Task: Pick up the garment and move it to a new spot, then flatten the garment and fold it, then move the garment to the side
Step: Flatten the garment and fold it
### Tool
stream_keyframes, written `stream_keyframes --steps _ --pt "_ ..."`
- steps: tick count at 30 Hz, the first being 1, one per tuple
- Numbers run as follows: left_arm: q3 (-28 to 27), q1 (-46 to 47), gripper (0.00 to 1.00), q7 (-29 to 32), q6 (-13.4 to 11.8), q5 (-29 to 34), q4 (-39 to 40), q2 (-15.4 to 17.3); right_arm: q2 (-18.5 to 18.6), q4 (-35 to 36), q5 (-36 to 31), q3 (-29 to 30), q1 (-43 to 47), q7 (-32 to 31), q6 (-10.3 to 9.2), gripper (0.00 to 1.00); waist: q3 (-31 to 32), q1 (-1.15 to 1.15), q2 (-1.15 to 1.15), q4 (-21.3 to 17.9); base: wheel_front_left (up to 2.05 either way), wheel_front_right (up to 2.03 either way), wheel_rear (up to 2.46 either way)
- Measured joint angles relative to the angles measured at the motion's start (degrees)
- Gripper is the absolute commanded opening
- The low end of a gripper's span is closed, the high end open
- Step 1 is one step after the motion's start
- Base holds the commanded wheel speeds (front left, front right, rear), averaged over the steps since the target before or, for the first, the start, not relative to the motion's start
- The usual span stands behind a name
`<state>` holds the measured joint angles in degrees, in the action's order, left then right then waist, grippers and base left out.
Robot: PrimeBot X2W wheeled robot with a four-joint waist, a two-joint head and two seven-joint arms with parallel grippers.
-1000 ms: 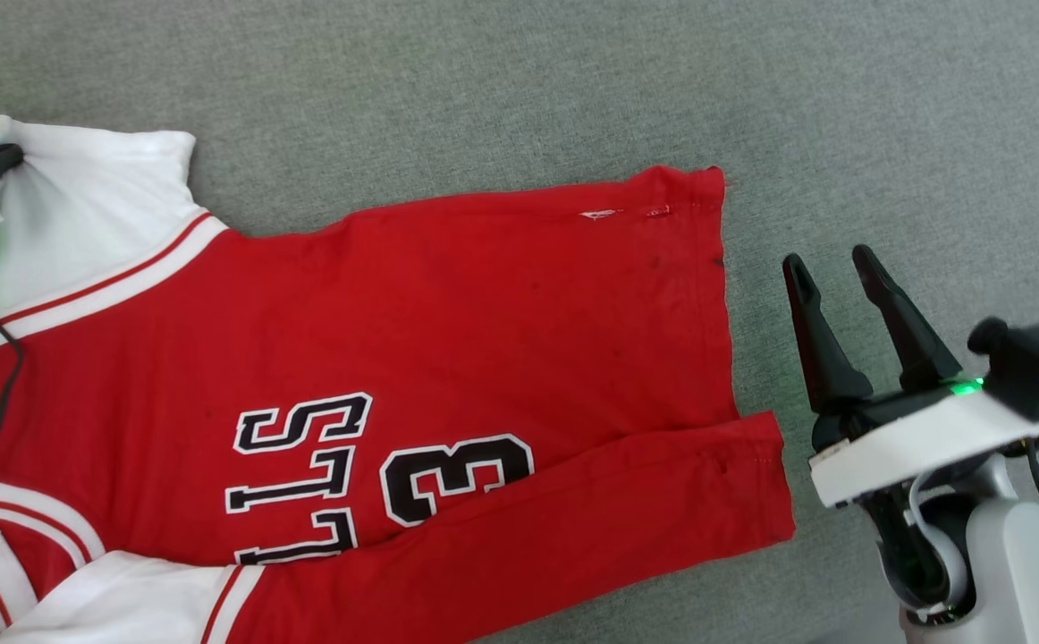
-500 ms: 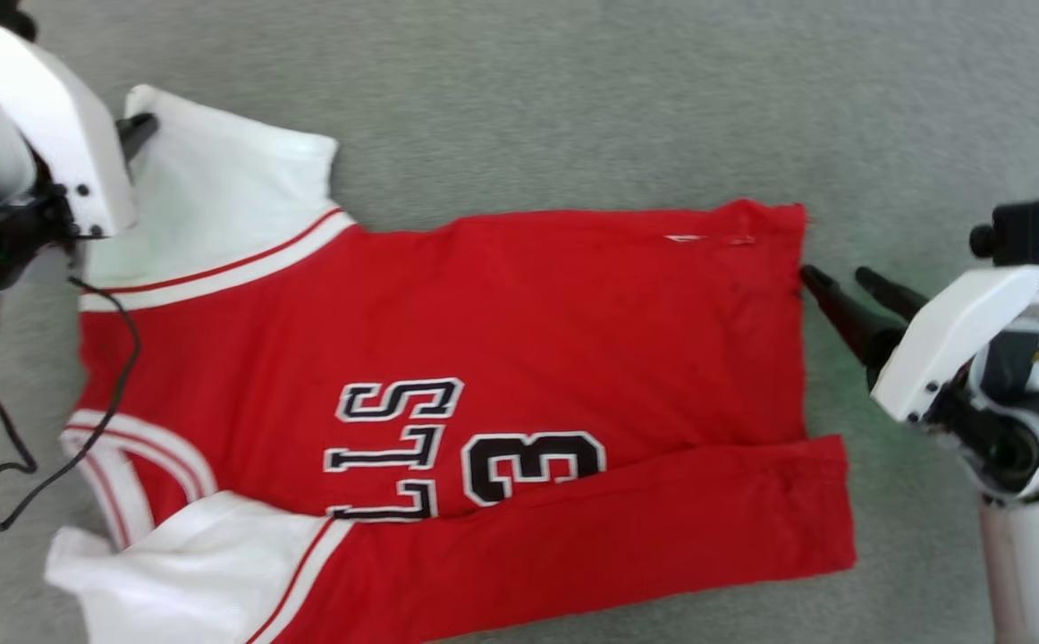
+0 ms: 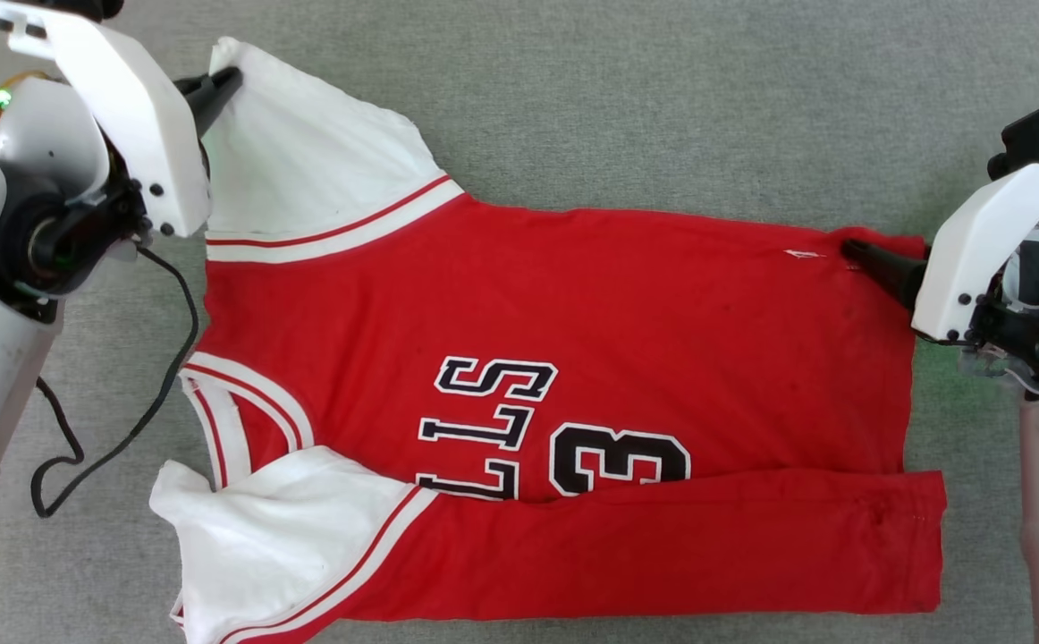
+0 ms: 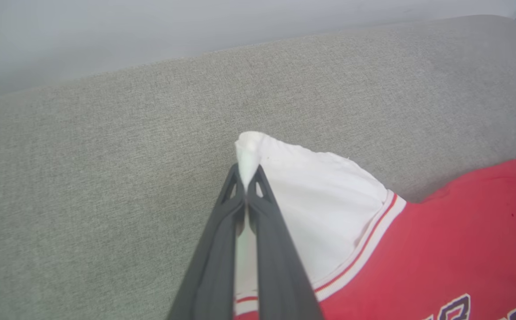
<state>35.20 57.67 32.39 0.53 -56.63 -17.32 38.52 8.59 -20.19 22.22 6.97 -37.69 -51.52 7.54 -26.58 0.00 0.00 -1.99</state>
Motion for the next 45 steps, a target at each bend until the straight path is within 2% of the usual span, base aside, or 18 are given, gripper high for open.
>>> stream_keyframes --steps 1,2,8,12,16,23,29,34,40,41,42,43,44,45 --pt "-0.03 -0.32 0.0 -0.34 -0.11 0.01 0.14 0.04 -0.26 -0.75 -0.11 0.42 -0.41 -0.82 0.0 0.3 0.07 0.0 0.0 0.22 0.0 0.0 0.0" --pt "-0.05 -0.69 0.0 -0.58 -0.45 0.18 0.25 0.27 -0.34 -1.42 -0.35 0.69 -0.81 -1.51 0.0 0.0 0.15 0.0 0.0 0.43 0.0 0.0 0.0" --pt "-0.57 -2.69 0.0 -1.63 -0.78 -0.43 1.24 0.79 -0.54 -3.44 -1.03 1.83 -1.32 -2.81 -0.04 0.0 0.87 0.0 0.0 1.12 0.0 0.0 0.0" --pt "-1.21 -4.67 0.0 -3.11 -1.01 -1.2 1.85 1.07 0.33 -2.22 -0.81 0.23 -1.03 -0.14 -0.04 0.0 1.97 0.0 0.0 1.29 0.0 0.0 0.0" --pt "-2.35 -8.12 0.0 -5.45 -1.37 -2.29 2.71 1.81 1.48 1.94 -0.43 -2.0 -0.1 3.96 -0.03 0.0 3.9 0.0 0.0 1.31 0.0 0.0 0.0" --pt "-4.87 -18.74 0.0 -12.01 -4.26 -4.25 6.53 3.2 3.66 8.65 0.03 -3.8 8.3 8.71 -0.03 0.0 8.73 0.0 0.0 1.47 0.0 0.0 0.0" --pt "-6.82 -31.32 0.0 -17.57 -7.49 -7.2 10.21 3.71 3.39 12.54 0.69 -3.02 17.85 11.16 -0.03 0.0 13.05 -0.01 0.0 2.24 0.0 0.0 0.0" --pt "-7.04 -40.92 0.0 -19.98 -9.16 -10.25 11.31 2.42 2.04 13.66 1.64 -2.09 25.01 13.05 -0.03 0.0 15.64 -0.01 0.0 3.14 0.0 0.0 0.0" --pt "-6.89 -49.43 0.0 -21.52 -9.6 -14.95 9.22 -1.14 0.3 12.51 2.01 -1.27 31.28 15.3 -0.03 0.0 17.06 -0.01 0.0 3.05 0.0 0.0 0.0" --pt "-6.61 -50.39 0.0 -21.52 -9.39 -15.41 8.64 -1.74 0.13 12.07 2.15 -1.2 32.32 15.85 -0.03 0.15 17.19 -0.02 0.0 2.96 0.0 0.0 0.0" --pt "-6.48 -51.03 0.0 -21.76 -9.26 -15.79 7.97 -2.31 -0.19 11.59 2.59 -0.96 33.21 16.41 -0.04 0.5 17.26 -0.02 0.0 2.93 0.0 0.0 0.0" --pt "-6.48 -51.46 0.33 -22.3 -9.26 -15.81 7.22 -2.85 -0.26 10.91 2.45 -1.04 33.96 16.55 -0.03 1.0 17.34 -0.02 0.0 2.89 0.0 0.0 0.0" --pt "-6.44 -51.6 0.9 -22.61 -9.16 -15.82 6.62 -3.22 -0.29 10.51 2.45 -1.25 34.63 16.93 -0.03 1.0 17.41 -0.02 0.0 2.81 0.0 0.0 0.0" --pt "-6.34 -51.61 1.0 -22.98 -9.1 -15.84 6.09 -3.55 -0.45 10.35 2.58 -1.38 35.05 17.55 -0.03 1.0 17.51 -0.01 0.0 2.72 0.0 0.0 0.0"
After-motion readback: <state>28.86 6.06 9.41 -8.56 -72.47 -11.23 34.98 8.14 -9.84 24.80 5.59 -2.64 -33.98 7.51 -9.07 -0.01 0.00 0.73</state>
